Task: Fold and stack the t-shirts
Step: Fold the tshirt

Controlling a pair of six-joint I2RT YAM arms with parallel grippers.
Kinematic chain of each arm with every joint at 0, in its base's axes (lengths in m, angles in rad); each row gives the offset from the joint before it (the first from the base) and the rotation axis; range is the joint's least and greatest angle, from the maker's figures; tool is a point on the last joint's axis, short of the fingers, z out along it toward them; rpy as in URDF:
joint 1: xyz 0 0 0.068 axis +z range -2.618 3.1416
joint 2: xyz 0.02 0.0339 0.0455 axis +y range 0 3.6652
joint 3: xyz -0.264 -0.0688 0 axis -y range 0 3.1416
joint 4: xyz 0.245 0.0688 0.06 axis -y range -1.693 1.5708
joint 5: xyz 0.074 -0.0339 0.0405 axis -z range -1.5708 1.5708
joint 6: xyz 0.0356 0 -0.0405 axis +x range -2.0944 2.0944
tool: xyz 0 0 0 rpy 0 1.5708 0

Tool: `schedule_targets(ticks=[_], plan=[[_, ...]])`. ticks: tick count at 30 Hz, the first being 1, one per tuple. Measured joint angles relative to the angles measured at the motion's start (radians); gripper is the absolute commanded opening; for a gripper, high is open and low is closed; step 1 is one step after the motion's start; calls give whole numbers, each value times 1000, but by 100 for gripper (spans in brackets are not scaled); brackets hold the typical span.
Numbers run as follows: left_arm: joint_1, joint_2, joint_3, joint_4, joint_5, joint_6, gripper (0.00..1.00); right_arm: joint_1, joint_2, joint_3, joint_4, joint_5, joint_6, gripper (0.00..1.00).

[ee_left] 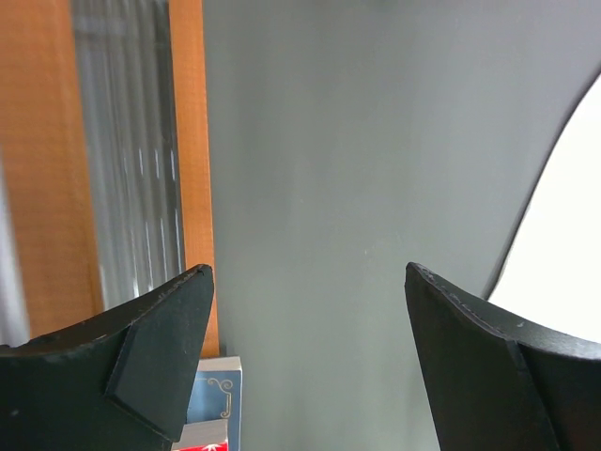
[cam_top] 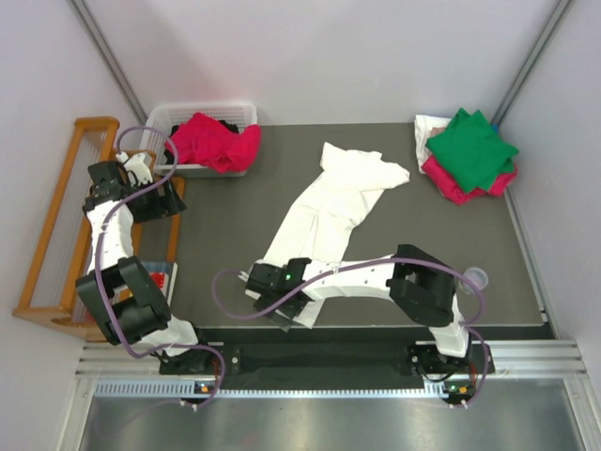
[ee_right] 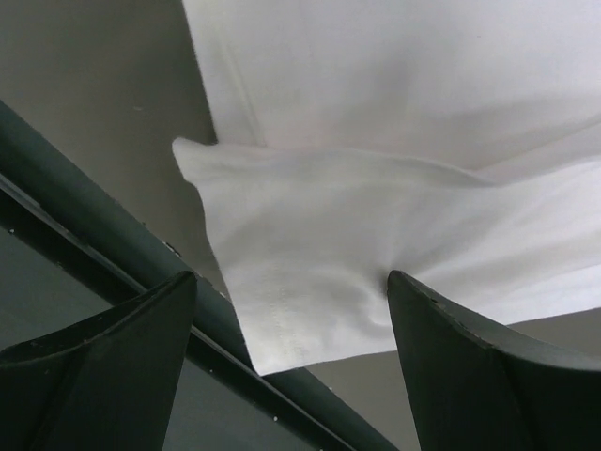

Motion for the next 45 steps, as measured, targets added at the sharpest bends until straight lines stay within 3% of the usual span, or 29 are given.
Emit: schedule_targets(ticks=[16, 26, 37, 45], plan=[[0, 2, 16, 14, -1, -13, 87, 25, 97, 108, 28, 26, -34, 76], [0, 2, -20, 13, -1, 16, 87, -7, 109, 105, 101, -3, -38, 51], [0, -2, -48, 6, 0, 37, 87, -44, 70, 33, 169, -33, -42, 41], [0, -3, -48, 4, 0, 40, 87, -65, 60, 14, 185, -40, -40, 20]])
